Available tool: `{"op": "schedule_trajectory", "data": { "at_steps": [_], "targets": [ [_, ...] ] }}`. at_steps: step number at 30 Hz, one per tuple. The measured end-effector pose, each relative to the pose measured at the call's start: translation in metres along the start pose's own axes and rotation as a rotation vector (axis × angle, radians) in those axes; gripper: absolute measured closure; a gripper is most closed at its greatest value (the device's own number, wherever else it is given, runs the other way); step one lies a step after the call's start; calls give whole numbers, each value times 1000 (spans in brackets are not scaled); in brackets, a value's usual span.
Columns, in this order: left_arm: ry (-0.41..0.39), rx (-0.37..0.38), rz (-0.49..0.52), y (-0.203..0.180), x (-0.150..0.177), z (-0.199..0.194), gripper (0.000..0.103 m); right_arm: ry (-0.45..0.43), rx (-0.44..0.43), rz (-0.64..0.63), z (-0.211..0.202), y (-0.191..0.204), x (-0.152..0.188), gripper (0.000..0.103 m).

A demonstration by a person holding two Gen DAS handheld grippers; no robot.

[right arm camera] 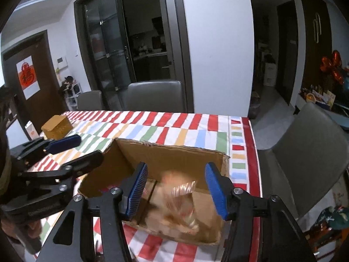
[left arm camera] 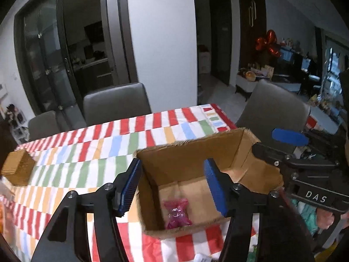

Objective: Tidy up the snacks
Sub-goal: 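Carry both packs over the cardboard box and open both tools to drop them, then move both tools back toward the snack pile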

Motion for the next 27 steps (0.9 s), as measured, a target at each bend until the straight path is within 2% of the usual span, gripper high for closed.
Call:
{"op": "schedule_trajectory", "data": {
  "at_steps": [5,17,23,27],
  "targets": [
    [-36,-9,43,-7,13,-31,30,-24,1,-25,-21,7,15,47],
    [-152,-21,88,-21,56,-121,19,-59,-62,-66,-84,39,61,47],
    [-177,-62,104,-25,94,-153,16,-107,-5,-91,-113,51,90,47],
    [-166,-89,94,-29,122,-165,14,-109,19,-109,-125,59,111,47]
  ]
}}
Point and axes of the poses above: each gripper's, at about its wrist camera, not at the fingertips, and z roughly the way its jaws point, y to its left, x to its underside, the point moved 3 cm from there along z, roughly the way its jaws point, and after that the axes turned 5 degrees about -x, right-handed, at the moved point
